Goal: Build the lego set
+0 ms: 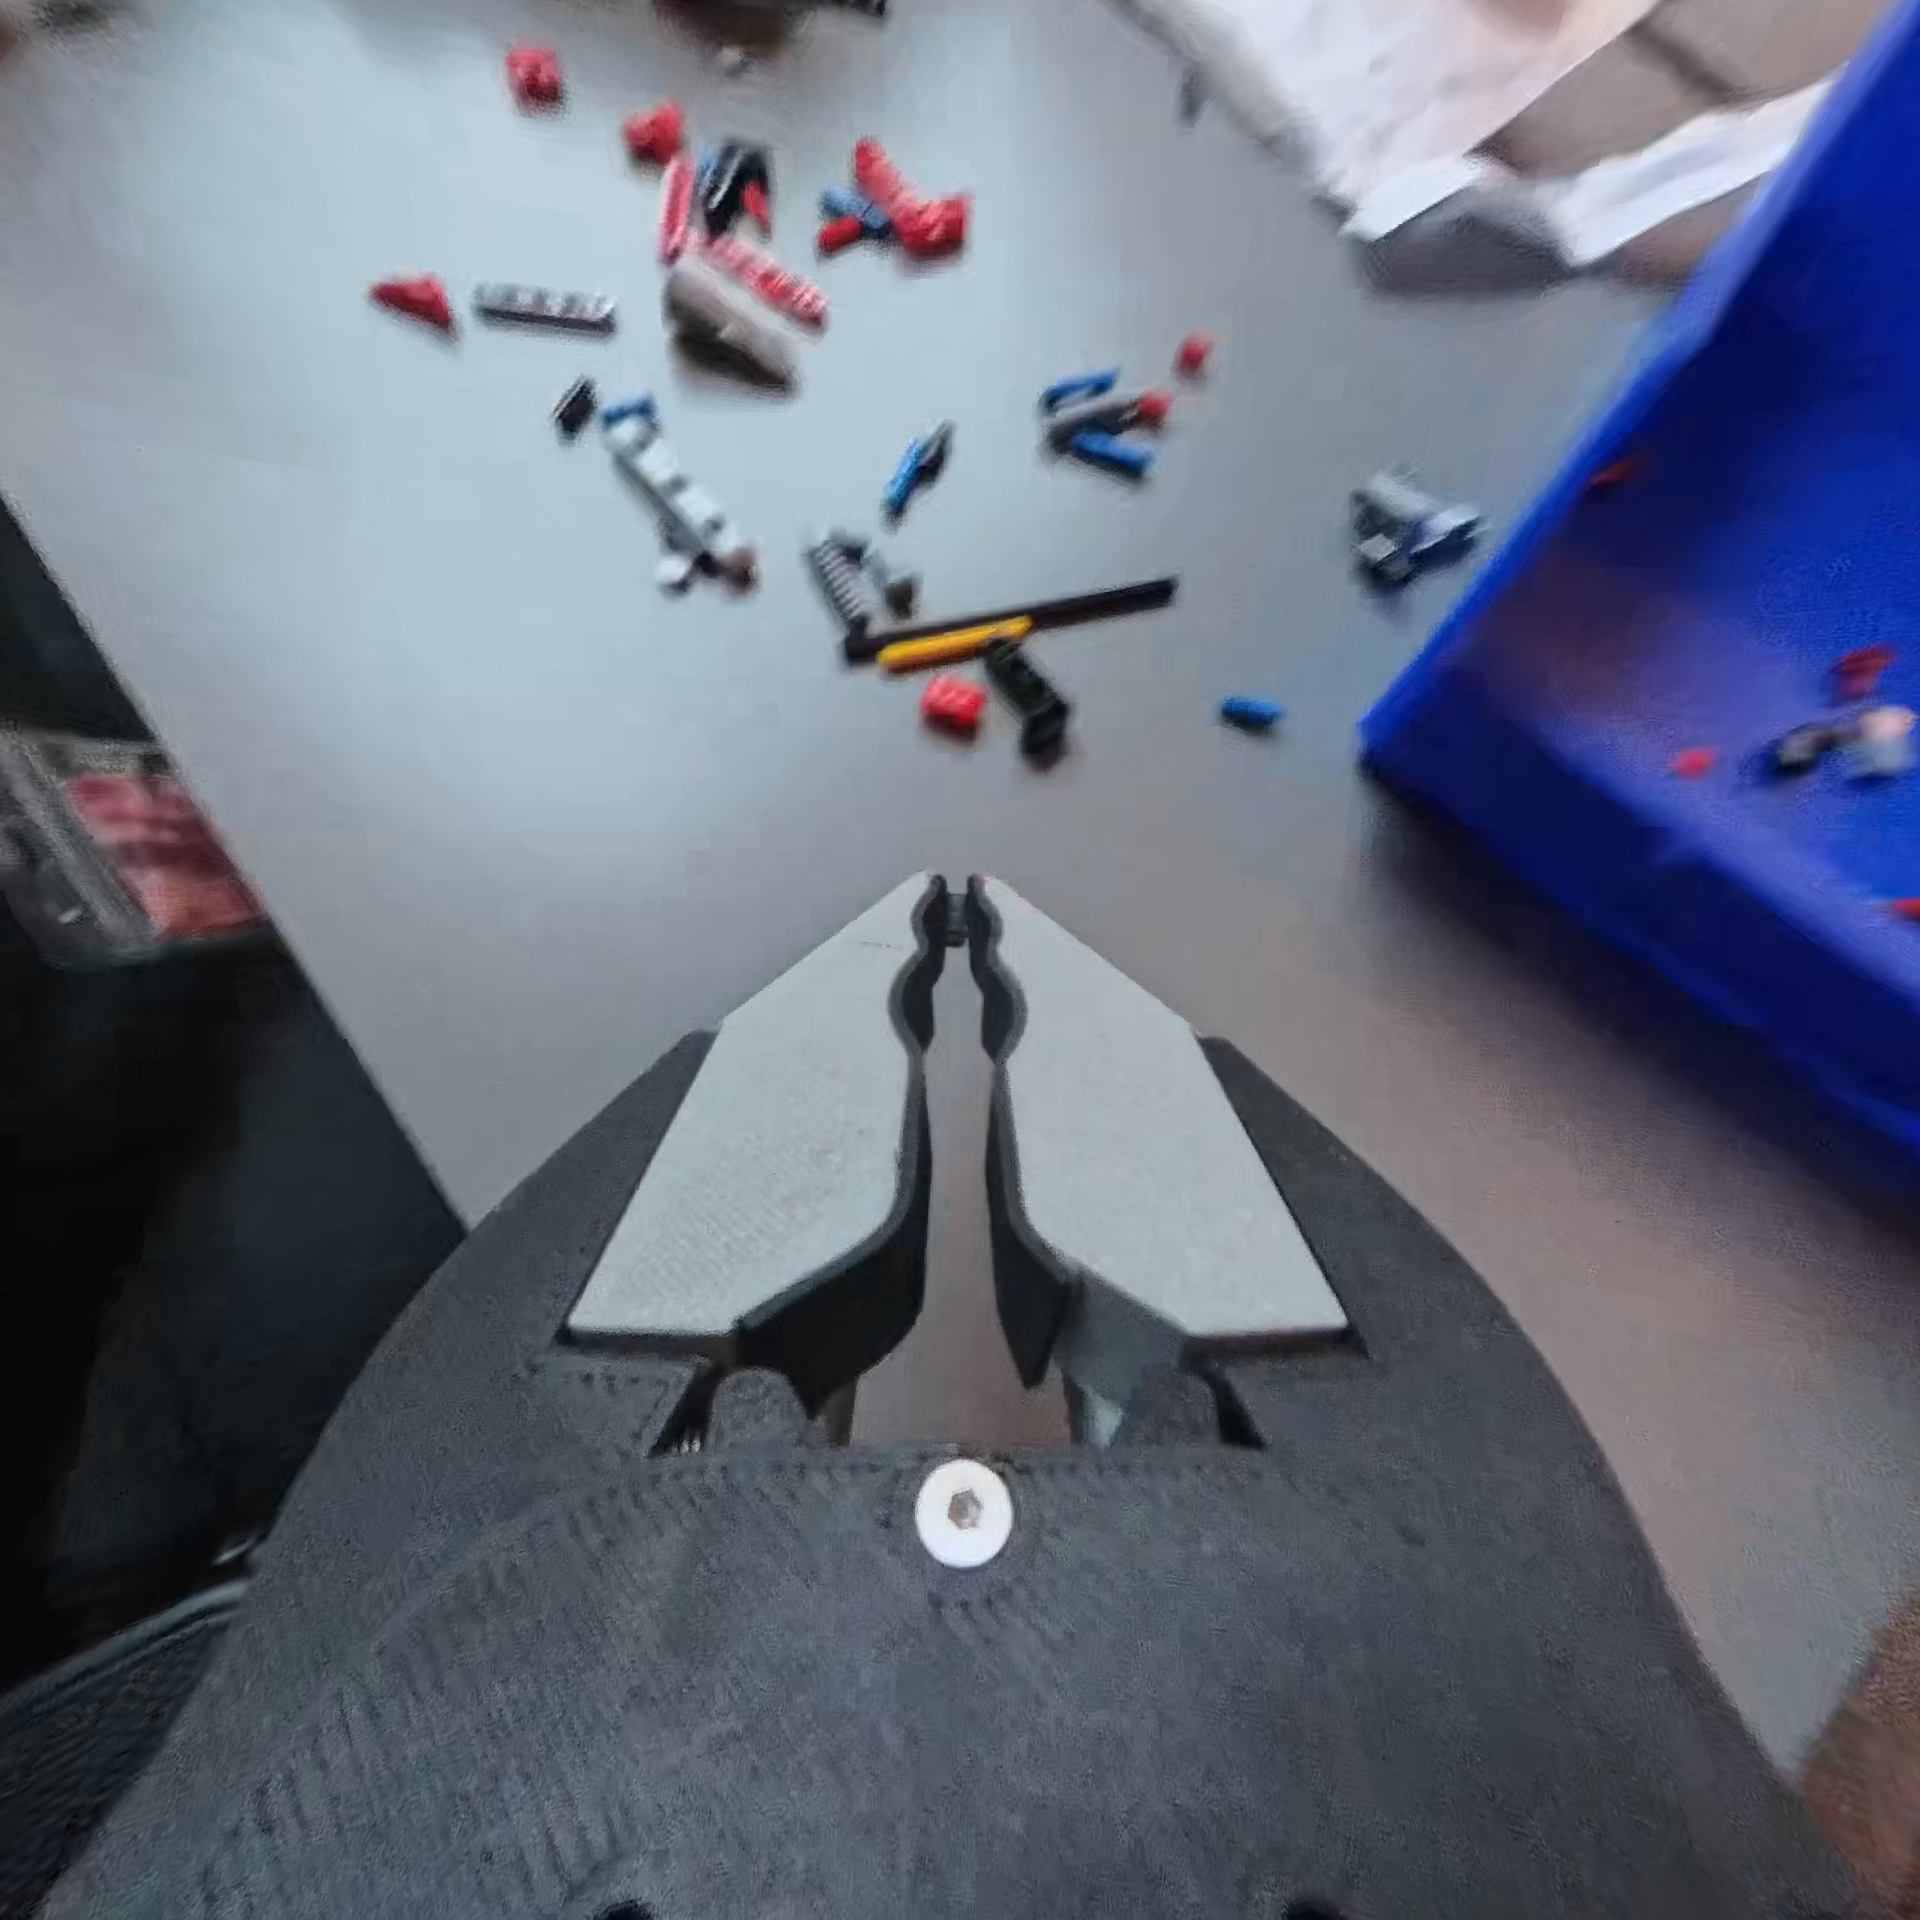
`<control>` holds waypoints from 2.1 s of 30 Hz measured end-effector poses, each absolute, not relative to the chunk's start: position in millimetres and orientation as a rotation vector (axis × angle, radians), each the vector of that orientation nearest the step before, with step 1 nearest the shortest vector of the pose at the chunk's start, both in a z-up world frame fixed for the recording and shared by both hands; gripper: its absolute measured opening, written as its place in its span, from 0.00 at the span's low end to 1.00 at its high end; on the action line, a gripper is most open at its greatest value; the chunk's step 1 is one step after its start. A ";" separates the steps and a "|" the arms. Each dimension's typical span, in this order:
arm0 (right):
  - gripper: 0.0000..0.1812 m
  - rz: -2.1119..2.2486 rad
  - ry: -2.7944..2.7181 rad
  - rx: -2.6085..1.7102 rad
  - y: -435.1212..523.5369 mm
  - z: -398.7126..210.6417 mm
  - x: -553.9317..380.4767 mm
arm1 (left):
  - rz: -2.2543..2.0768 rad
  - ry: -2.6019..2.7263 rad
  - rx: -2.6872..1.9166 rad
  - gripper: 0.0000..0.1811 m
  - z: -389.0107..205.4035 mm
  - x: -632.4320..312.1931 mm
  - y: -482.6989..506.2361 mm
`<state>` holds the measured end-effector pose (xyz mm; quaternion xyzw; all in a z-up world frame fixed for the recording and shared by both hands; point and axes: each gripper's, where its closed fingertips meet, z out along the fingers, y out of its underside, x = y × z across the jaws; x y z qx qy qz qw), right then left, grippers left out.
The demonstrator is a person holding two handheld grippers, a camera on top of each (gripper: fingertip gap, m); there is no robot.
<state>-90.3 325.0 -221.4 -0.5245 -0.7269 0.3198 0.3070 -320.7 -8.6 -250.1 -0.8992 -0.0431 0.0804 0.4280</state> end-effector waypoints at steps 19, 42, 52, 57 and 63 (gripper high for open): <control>0.17 1.018 -1.645 -2.011 507.6 -200.9 -182.0 | 0.203 -0.084 -2.187 0.18 -240.9 -317.9 -9.2; 0.27 1.578 -2.100 -1.518 167.7 -168.8 -391.5 | 0.009 -0.632 -1.979 0.38 -195.2 -410.4 -6.0; 0.26 1.736 -2.440 -1.687 115.9 -220.5 -418.6 | -0.312 -0.542 -2.066 0.14 -229.7 -413.8 34.3; 0.22 1.762 -2.468 -1.570 98.9 -207.1 -420.2 | -0.100 -0.485 -2.065 0.13 -223.1 -418.5 27.7; 0.26 1.981 -2.435 -1.288 71.0 -162.4 -407.4 | 0.254 -0.327 -1.930 0.12 -149.8 -403.1 4.2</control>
